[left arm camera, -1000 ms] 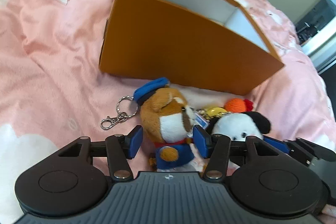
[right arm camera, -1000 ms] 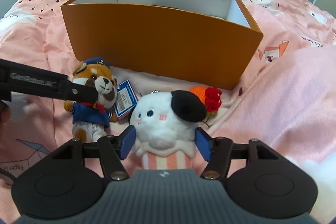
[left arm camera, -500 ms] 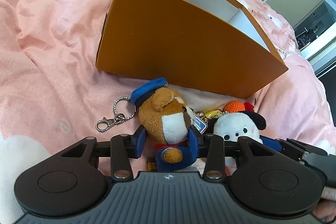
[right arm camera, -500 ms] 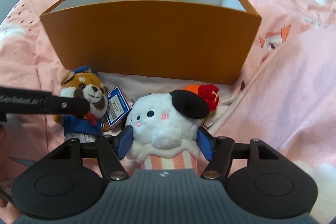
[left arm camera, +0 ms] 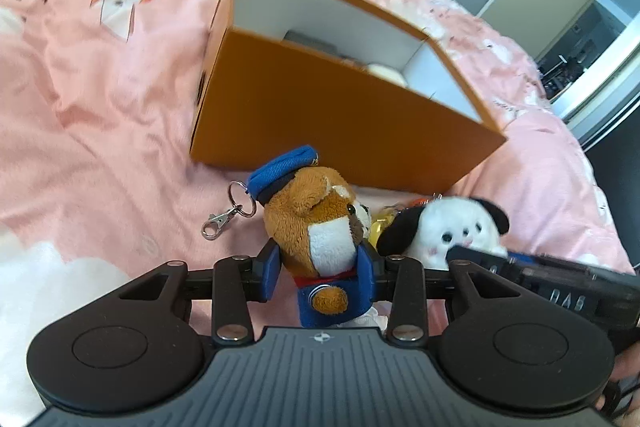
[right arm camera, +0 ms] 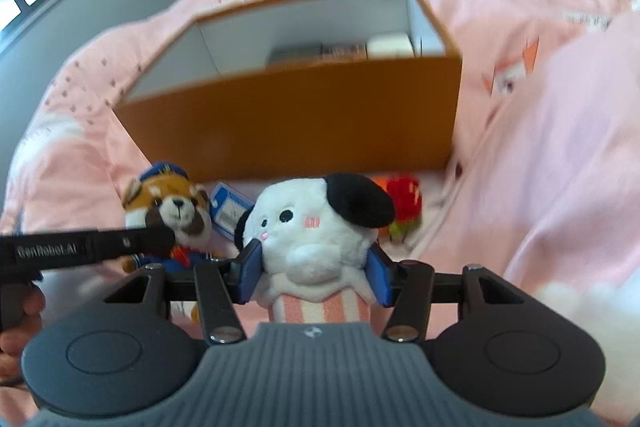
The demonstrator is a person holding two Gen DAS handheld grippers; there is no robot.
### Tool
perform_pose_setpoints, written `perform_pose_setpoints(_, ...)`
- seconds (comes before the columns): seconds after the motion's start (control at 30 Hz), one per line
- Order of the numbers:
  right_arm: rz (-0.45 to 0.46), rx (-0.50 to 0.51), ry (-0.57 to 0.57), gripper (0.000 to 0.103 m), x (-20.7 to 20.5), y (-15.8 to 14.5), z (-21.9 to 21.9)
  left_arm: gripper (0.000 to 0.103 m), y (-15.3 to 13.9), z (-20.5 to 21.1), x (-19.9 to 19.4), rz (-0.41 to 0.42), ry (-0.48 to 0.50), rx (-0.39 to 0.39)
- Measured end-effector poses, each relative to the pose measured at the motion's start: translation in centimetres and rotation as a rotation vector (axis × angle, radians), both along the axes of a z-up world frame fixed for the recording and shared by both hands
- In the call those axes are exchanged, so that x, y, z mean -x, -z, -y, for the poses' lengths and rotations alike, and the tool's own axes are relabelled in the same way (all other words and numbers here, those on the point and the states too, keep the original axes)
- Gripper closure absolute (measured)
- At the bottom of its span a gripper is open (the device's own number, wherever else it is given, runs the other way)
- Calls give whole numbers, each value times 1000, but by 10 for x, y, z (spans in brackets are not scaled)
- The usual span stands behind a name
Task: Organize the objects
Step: 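Lift and carry both plush toys over the orange box with both grippers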
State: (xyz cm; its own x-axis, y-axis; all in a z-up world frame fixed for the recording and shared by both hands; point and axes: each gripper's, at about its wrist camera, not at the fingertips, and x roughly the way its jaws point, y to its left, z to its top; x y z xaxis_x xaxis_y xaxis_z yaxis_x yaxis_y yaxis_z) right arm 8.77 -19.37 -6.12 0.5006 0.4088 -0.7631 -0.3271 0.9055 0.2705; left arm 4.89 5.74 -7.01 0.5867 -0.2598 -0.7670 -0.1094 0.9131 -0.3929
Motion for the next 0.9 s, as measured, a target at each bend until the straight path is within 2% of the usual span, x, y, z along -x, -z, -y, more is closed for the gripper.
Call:
perform_pose_setpoints(0.17,63,-64,4,47,-2,-33,6,60,-24,2,3,69,26,-1)
perform_pose_setpoints(0.43,82,-228,-28,47,-24,-84,6,60,-75,-7,-7,178,50,71)
perform_pose_setpoints(0.67,180,-324,-46,47,-57,-133,-10,60,-130,-29,-44,263,53,30)
perform_pose_setpoints(0.77,157,-399,-21,47,-82,-139,-15,60,-144,-41,-66,272,38,14)
perform_pose_setpoints(0.83,119,-446,-7,47,-100,-136,-17,60,-143,-45,-85,247,51,8)
perform_pose_setpoints(0.9,96,-446,12,47,-115,-127,-23,60,-135,-44,-104,205,56,-13)
